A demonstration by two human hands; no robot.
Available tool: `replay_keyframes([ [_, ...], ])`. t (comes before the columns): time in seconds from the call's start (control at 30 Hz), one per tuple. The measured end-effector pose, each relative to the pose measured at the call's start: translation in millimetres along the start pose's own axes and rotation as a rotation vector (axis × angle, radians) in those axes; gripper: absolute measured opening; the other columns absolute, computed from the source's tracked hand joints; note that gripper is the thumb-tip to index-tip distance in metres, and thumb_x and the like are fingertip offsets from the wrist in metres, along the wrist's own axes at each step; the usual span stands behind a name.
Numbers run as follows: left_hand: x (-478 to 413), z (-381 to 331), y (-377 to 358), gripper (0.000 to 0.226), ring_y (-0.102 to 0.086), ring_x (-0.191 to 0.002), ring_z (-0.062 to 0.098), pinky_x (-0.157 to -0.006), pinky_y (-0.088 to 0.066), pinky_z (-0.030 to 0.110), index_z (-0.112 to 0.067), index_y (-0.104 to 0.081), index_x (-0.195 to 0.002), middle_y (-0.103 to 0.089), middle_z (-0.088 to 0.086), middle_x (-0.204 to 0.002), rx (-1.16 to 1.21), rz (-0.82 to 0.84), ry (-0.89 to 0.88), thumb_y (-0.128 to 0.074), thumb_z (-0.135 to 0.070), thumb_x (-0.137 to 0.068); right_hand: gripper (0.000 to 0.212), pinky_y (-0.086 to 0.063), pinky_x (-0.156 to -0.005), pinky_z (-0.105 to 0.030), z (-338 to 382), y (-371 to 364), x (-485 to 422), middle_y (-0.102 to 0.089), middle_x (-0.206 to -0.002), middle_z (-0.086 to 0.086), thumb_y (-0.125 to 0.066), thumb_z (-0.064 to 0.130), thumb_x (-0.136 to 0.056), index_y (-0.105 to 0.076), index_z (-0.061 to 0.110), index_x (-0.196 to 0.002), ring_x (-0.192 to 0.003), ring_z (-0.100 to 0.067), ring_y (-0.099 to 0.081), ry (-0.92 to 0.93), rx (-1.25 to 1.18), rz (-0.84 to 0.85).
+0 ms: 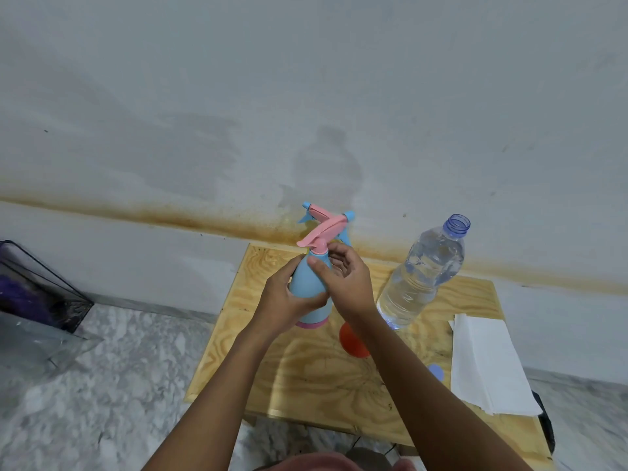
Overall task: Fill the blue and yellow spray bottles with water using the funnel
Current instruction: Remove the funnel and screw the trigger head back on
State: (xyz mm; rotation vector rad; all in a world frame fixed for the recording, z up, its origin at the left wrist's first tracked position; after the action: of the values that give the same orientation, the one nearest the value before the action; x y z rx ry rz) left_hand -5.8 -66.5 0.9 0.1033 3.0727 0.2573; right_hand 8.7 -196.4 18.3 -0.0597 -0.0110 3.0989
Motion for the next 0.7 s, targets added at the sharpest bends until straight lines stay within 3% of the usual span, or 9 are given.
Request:
replay_keyframes([
  [0.07, 1, -1, -1, 0.063, -0.069, -0.101, 0.009, -0.072, -0.06, 0.028, -0.038, -0.059, -0.127, -0.069, -0.015, -0.113, 0.004, 0.003, -0.002, -0.087, -0.021, -0.074, 0.038, -0.052, -0.099, -0.045, -3, -1, 1, -0.07, -0.111, 0.005, -0.082, 0.033, -0.076, -0.062, 0.03, -0.109, -0.109, -0.016, -0.066, -0.01, 0.006, -0.019],
  [0.13, 1, -2, -2, 0.064, -0.068, -0.102, 0.009, -0.071, -0.06, 0.028, -0.038, -0.058, -0.129, -0.069, -0.015, -0.114, 0.011, 0.006, -0.007, -0.087, -0.021, -0.074, 0.042, -0.052, -0.1, -0.041, -4, -5, 3, -0.068, -0.119, 0.007, -0.077, 0.038, -0.081, -0.061, 0.031, -0.119, -0.114, -0.013, -0.064, -0.024, 0.0, 0.021],
  [0.2, 1, -4, -3, 0.067, -0.068, -0.104, 0.011, -0.073, -0.061, 0.03, -0.037, -0.056, -0.131, -0.068, -0.013, -0.116, 0.021, 0.009, -0.015, -0.087, -0.023, -0.074, 0.039, -0.055, -0.093, -0.033, -2, -9, 6, -0.068, -0.123, 0.003, -0.065, 0.032, -0.093, -0.059, 0.022, -0.131, -0.114, -0.013, -0.064, -0.028, -0.057, 0.077],
  [0.27, 0, -7, -4, 0.066, -0.068, -0.104, 0.01, -0.074, -0.062, 0.032, -0.036, -0.057, -0.131, -0.068, -0.013, -0.115, 0.032, 0.006, -0.021, -0.087, -0.023, -0.074, 0.032, -0.056, -0.083, -0.027, -1, -7, 8, -0.07, -0.119, 0.0, -0.059, 0.022, -0.099, -0.062, 0.014, -0.13, -0.107, -0.013, -0.067, -0.012, -0.069, 0.057],
  [0.4, 0, -9, -6, 0.058, -0.07, -0.098, 0.009, -0.075, -0.062, 0.034, -0.046, -0.061, -0.116, -0.07, -0.013, -0.107, 0.05, 0.003, -0.013, -0.087, -0.017, -0.073, 0.035, -0.058, -0.083, -0.028, -1, -2, 12, -0.072, -0.108, 0.003, -0.078, 0.021, -0.085, -0.065, 0.015, -0.118, -0.101, -0.012, -0.07, -0.042, -0.117, -0.117],
  [0.47, 0, -11, -8, 0.056, -0.07, -0.097, 0.008, -0.074, -0.062, 0.032, -0.051, -0.06, -0.109, -0.07, -0.015, -0.105, 0.033, 0.011, -0.016, -0.087, -0.018, -0.073, 0.036, -0.059, -0.078, -0.026, -2, -3, 14, -0.073, -0.106, 0.003, -0.079, 0.019, -0.084, -0.064, 0.017, -0.117, -0.096, -0.011, -0.071, -0.071, -0.139, -0.123],
  [0.6, 0, -10, -6, 0.059, -0.07, -0.099, 0.009, -0.073, -0.059, 0.028, -0.036, -0.061, -0.124, -0.07, -0.011, -0.11, 0.062, 0.022, -0.011, -0.086, -0.015, -0.074, 0.025, -0.059, -0.082, -0.035, 1, -5, 14, -0.074, -0.111, -0.002, -0.066, 0.016, -0.094, -0.065, 0.019, -0.119, -0.101, -0.02, -0.072, -0.083, -0.251, 0.035],
  [0.7, -1, -11, -5, 0.057, -0.07, -0.1, 0.012, -0.073, -0.058, 0.028, -0.027, -0.061, -0.128, -0.071, -0.007, -0.111, 0.064, 0.064, -0.015, -0.084, -0.012, -0.077, 0.015, -0.059, -0.078, -0.034, 5, 1, 11, -0.076, -0.1, 0.006, -0.065, 0.018, -0.095, -0.068, 0.026, -0.108, -0.095, -0.016, -0.073, -0.067, -0.184, 0.05],
])
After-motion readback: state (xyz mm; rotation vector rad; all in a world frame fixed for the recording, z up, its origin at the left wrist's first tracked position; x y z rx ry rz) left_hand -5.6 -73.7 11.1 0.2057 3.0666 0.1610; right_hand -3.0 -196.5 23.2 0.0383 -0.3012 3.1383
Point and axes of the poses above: each hand's wrist, its own x-axis away from the middle knuckle, its own y-axis out of the back of the hand, z = x × y, the point moved 9 cm from there along -x, towards the middle knuckle
